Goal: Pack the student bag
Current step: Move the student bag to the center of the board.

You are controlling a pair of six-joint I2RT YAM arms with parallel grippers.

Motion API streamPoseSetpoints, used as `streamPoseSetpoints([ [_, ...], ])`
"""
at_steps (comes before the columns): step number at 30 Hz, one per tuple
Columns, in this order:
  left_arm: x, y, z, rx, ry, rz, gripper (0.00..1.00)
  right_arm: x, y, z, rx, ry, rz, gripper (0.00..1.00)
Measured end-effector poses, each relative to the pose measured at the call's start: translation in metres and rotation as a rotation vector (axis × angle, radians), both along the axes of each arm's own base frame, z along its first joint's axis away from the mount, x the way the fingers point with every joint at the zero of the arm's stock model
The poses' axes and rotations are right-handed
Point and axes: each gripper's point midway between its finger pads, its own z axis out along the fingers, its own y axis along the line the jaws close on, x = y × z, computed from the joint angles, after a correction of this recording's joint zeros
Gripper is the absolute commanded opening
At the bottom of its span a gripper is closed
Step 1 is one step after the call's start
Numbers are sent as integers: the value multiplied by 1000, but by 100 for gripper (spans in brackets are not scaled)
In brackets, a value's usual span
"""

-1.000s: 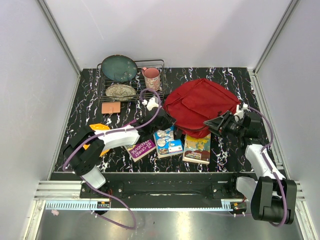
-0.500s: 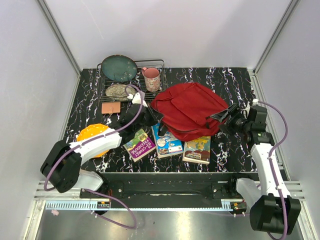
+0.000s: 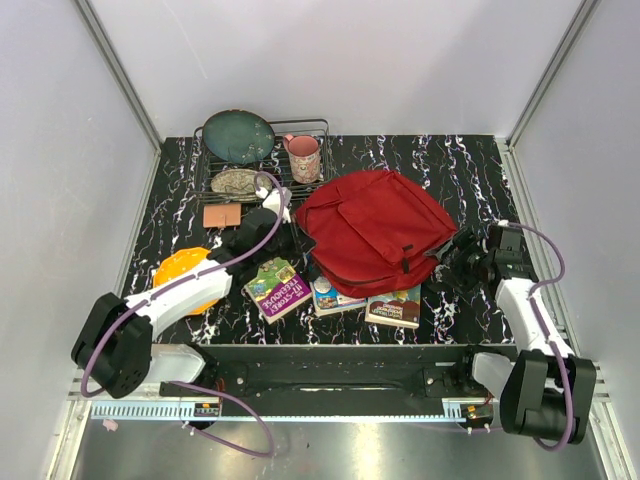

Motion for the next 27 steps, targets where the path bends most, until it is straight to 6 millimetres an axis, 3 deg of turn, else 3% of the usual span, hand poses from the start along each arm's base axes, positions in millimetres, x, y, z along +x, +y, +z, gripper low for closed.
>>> streamPoseSetpoints([
  [4,-1,17,-14,42,20,-10,4,6,6,-13,46,19,20,86],
  [9,-4,21,-17,65,14,-60,11,24,14,-21,113,1,48,86],
  [10,-5,20,-18,68,15,-70,29,26,15,-23,125,1,52,85],
  [12,-6,19,-21,76,22,-85,53,31,18,-29,151,-4,60,84],
  [17,-11,20,-28,85,52,-99,88,36,25,-41,206,-17,77,65],
  [21,-14,21,-18,68,36,-93,99,36,26,-43,223,-46,75,58],
  [23,-16,23,-6,53,8,-88,99,34,26,-45,223,-54,73,56],
  [25,-19,26,7,36,-22,-80,99,33,26,-45,223,-58,73,62],
  [27,-22,28,20,17,-54,-73,99,30,26,-44,218,-62,73,76],
])
